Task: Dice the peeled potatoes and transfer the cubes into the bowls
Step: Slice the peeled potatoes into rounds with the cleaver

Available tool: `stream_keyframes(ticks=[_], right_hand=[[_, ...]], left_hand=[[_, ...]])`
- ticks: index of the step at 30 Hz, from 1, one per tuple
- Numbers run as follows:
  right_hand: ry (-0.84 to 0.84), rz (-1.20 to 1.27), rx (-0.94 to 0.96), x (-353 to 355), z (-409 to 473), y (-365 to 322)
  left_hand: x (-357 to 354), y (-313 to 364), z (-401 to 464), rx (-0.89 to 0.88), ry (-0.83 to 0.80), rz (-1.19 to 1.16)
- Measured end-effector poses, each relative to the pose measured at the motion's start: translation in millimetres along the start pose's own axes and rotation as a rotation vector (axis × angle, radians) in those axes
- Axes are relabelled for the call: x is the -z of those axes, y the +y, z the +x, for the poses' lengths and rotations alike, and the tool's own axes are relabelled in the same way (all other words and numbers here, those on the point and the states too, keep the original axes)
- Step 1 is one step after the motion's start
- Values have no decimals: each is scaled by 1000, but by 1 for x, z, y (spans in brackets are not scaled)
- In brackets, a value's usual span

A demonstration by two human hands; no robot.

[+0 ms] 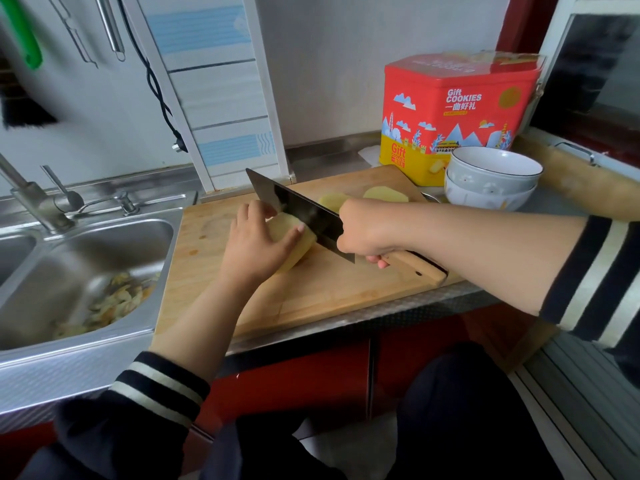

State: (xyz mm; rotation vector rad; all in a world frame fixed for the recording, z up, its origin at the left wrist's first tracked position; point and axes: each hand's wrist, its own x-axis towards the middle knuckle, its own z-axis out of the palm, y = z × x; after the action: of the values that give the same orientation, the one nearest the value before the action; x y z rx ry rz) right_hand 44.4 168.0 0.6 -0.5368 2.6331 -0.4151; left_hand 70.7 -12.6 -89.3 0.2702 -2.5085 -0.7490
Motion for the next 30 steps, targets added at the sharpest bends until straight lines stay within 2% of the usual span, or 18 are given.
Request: stream_keyframes(ticks=[1, 3, 5, 6, 9, 11, 18, 22, 24, 25, 27, 28, 30], right_hand=[[12, -3, 13, 3, -2, 3], [23, -32, 35, 8, -6, 7], [4, -59, 43, 11, -10, 10], [-4, -68, 44, 12, -11, 12], [-1, -97, 30, 12, -14, 16], [8, -126, 27, 12, -15, 18], [31, -96, 20, 12, -16, 24], [17, -74, 19, 12, -15, 24], [19, -74, 17, 13, -15, 25], [19, -78, 16, 12, -15, 25], [19, -86, 20, 12, -14, 25], [20, -85, 23, 12, -14, 25], [27, -79, 35, 11, -12, 23]], left_hand=[[4, 1, -2, 55, -20, -83], [14, -1, 4, 183, 39, -251], [27, -9, 17, 273, 89, -201], [33, -13, 24, 279, 36, -116], [34, -21, 37, 205, -265, 218], [22, -29, 47, 225, -367, 264], [-5, -35, 75, 320, -253, 129], [-22, -32, 92, 272, -285, -94], [-21, -37, 96, 381, -296, -331], [-18, -42, 96, 473, -266, -457], [-6, -53, 93, 571, -58, -645], [2, -55, 88, 546, 99, -668], [20, -46, 71, 323, 399, -549]])
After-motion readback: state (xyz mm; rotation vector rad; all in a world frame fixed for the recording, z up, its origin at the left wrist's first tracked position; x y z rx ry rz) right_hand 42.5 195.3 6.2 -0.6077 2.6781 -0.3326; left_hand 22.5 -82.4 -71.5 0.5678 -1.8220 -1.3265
